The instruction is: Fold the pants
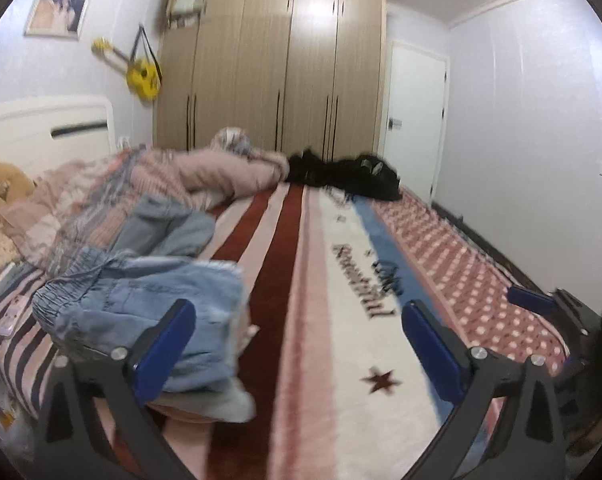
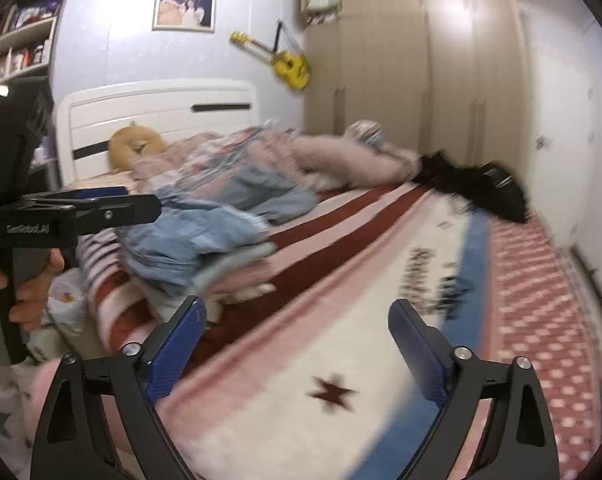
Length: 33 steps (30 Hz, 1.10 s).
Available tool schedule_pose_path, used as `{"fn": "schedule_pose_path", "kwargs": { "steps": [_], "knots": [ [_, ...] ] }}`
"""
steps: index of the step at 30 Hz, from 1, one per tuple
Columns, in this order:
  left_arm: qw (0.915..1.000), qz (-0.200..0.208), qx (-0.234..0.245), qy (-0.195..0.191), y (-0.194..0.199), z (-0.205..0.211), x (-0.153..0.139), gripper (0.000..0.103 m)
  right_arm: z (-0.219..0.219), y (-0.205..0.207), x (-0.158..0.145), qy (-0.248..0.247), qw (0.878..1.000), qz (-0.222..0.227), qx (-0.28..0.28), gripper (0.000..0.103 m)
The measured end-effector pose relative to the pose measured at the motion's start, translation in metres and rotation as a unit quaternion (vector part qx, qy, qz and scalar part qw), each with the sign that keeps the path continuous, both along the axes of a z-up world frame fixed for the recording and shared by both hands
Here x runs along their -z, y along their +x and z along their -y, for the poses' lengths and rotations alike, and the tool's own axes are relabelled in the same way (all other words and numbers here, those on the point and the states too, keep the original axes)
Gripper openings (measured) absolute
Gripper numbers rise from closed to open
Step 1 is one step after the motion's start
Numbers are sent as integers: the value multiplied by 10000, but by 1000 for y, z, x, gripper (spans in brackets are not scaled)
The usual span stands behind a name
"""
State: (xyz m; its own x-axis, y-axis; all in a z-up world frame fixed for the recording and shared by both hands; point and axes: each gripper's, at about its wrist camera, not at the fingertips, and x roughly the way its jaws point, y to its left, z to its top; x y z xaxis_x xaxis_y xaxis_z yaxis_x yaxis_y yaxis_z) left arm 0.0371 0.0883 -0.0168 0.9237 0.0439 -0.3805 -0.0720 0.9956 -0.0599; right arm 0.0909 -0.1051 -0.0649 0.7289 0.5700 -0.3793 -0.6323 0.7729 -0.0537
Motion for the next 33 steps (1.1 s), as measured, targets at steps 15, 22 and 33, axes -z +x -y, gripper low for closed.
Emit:
{"fn": "schedule_pose_path", "kwargs": {
  "steps": [15, 22, 33],
  "knots": [
    [9978, 618, 146, 179, -19, 75, 8, 102, 99, -71, -2, 493, 9872, 921, 1202, 102],
    [9979, 596, 164, 178, -18, 75, 10, 102, 102, -73, -3, 469, 9857, 934, 1319, 102],
    [9982, 528, 238, 146, -15, 74, 16, 102, 99, -73, -4, 421, 9843, 983, 1404, 102]
  ]
}}
